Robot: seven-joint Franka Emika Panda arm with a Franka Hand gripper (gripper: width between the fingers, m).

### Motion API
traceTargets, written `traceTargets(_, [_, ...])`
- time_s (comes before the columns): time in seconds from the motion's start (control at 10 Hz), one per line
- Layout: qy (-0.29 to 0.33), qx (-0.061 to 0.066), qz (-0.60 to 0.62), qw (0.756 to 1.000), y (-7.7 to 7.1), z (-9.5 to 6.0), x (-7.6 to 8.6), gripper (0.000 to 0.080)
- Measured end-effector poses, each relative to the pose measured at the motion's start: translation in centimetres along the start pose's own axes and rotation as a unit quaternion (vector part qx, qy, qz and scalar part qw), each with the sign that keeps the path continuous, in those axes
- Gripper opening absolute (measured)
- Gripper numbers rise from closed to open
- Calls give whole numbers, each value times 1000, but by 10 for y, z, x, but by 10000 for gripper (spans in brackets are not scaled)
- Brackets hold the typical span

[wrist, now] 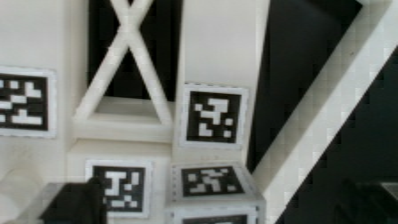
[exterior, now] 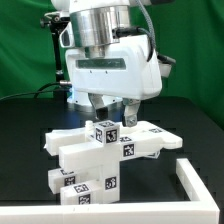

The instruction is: Assemble chair

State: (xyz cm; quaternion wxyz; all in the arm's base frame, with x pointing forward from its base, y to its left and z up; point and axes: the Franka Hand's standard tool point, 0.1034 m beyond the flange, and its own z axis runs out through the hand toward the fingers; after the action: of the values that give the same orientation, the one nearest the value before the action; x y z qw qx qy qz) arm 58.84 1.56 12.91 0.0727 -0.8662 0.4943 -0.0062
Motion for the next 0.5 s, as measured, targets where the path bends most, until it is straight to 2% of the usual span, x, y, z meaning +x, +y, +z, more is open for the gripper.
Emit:
traceTargets(0.3, [0,-1,-8,1000,-1,-1,-3,649])
traceTargets(0.4, [0,-5,-56,998,-2,-8,-21,649])
traceTargets(0.5, [-5,-9,-108,994,4,-13,-43,649])
